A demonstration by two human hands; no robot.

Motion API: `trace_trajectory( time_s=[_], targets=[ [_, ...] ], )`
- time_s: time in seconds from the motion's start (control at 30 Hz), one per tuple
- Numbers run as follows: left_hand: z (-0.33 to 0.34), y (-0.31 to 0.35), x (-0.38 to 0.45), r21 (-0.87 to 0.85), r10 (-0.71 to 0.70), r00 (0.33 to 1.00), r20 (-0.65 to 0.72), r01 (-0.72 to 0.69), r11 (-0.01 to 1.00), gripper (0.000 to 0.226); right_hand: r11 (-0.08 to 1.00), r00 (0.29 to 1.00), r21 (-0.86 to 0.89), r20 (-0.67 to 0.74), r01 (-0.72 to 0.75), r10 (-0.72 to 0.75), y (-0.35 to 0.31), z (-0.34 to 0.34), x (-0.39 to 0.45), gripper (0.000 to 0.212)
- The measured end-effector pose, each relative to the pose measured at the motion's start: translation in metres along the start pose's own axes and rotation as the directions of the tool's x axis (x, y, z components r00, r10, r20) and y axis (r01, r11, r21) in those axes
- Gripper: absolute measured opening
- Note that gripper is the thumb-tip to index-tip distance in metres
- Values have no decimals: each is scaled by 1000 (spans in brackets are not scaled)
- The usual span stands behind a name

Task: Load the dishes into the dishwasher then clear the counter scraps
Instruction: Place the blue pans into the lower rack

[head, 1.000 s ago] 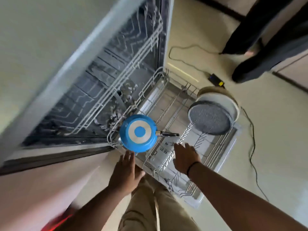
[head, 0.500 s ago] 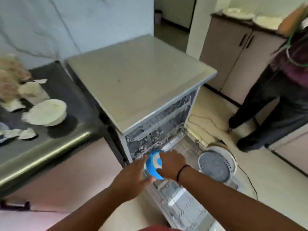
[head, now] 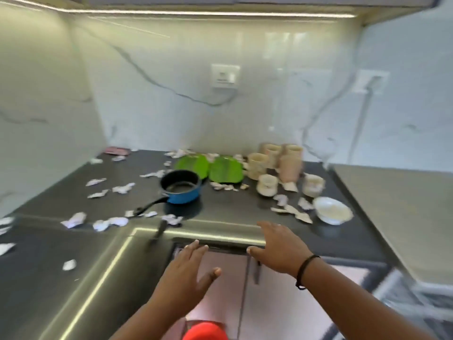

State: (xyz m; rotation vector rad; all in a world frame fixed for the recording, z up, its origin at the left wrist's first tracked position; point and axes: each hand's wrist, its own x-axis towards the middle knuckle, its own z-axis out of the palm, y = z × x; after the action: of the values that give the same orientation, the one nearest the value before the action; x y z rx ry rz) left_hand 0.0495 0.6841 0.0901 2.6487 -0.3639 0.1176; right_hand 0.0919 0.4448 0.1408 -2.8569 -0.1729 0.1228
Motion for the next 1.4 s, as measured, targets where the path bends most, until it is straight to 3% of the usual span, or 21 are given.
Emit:
trace_trajectory(
  time_s=[0.27,0.43,0.63,0.7,0.73,0.8,0.87,0.97,1.07,1.13,1.27,1.4],
  targets=[
    [-74,-107,-39,20,-285,931,-227,297,955,69,982,974,33,127,186,-189,-142,26,77,72],
    [-94,-139,-19,78,-322,928,-189,341,937,71,948,972,287,144,141,-188,-186,50,116,54],
    [-98,-162,28,166,-330,934,-137,351,922,71,813,985,582,128,21,-118,-224,75,158,23],
    [-97,-167,40,185,-351,931,-102,364,913,71,712,971,693,230,-112,-71,-231,77,172,29],
    [-96,-169,46,187,-365,928,-74,372,909,70,608,941,757,334,-238,-48,-235,76,180,27],
    [-92,-171,57,127,-391,920,-18,390,912,69,323,814,787,576,-526,-78,-240,77,196,30],
    [-87,-173,65,-105,-431,902,0,429,897,65,73,712,727,685,-683,-151,-243,79,213,36],
    [-81,-174,75,-510,-527,849,25,464,724,61,-121,692,682,701,-721,-171,-247,89,235,39],
    [-75,-179,84,-794,-570,819,66,389,467,46,-249,695,653,701,-716,-161,-249,94,245,23],
    [-76,-183,92,-858,-600,797,71,356,370,30,-296,678,618,711,-728,-186,-246,97,248,15],
    [-78,-200,121,-885,-750,642,158,430,181,36,-319,651,582,736,-748,-185,-232,94,247,22],
    [-85,-212,166,-913,-726,611,316,403,-58,45,-190,643,614,723,-766,-253,-203,72,242,26]
  ],
)
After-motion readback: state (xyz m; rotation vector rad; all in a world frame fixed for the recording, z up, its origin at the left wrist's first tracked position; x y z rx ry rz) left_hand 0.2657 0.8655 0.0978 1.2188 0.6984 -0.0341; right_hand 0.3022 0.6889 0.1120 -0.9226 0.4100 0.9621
